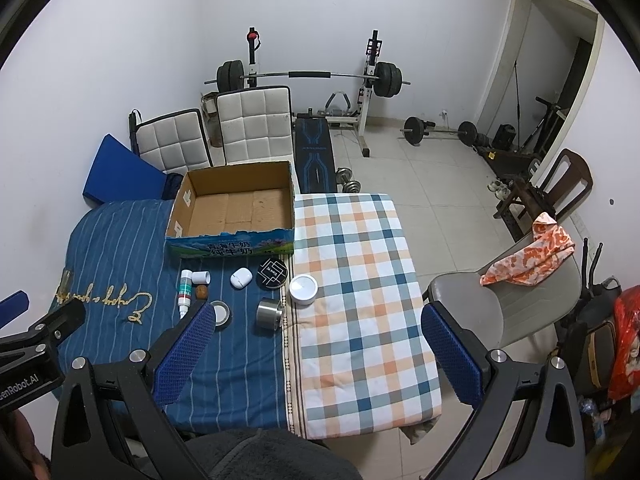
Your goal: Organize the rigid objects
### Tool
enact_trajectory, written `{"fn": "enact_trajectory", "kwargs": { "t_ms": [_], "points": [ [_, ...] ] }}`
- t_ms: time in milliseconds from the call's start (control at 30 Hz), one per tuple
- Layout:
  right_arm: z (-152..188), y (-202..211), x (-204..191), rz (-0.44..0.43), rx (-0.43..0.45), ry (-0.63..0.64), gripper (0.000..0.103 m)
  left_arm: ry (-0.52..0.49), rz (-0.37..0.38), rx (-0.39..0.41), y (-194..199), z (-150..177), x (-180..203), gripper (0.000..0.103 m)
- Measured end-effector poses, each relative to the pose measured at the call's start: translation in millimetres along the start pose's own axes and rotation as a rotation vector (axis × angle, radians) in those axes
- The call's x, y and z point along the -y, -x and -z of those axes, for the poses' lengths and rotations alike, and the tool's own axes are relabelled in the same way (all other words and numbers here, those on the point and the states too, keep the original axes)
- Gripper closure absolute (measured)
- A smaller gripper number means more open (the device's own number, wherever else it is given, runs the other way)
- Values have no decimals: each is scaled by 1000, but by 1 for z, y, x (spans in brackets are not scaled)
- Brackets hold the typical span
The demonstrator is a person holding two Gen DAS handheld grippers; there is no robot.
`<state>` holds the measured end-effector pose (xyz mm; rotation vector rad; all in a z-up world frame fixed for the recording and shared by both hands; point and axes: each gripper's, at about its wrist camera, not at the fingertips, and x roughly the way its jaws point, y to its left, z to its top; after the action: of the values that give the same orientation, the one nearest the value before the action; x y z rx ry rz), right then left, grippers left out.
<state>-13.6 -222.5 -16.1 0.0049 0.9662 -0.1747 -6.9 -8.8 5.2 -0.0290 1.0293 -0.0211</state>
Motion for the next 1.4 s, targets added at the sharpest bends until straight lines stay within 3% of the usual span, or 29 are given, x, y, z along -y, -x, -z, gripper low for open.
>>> {"fn": "enact_trajectory", "kwargs": {
  "t_ms": [300, 467, 633, 900, 1000, 1133, 1333, 1400],
  "points": [
    [-4, -26, 3, 3, -37, 11, 0, 31, -10, -44, -23, -4, -3, 0],
    [-10, -71, 8, 0, -102, -3, 0, 59, -37, -108, -68, -15, -9, 0],
    [-8, -161, 7, -16, -244, -10, 0, 91, -68, -195, -139, -23, -17, 0],
    [34, -367, -37, -109, -555, -30, 0, 105, -131, -403, -293, -6, -17, 0],
    [55, -424, -51, -142, -663, -73, 1, 120, -112, -495, -349, 9, -17, 0],
    [81, -477, -68, -196, -773, -137, 4, 139, -92, -578, -396, 23, -21, 0],
    [107, -512, -80, -242, -865, -162, 38, 186, -52, -642, -434, 36, -22, 0],
    [110, -512, -81, -239, -854, -150, 39, 190, -30, -658, -442, 38, -19, 0]
  ]
}}
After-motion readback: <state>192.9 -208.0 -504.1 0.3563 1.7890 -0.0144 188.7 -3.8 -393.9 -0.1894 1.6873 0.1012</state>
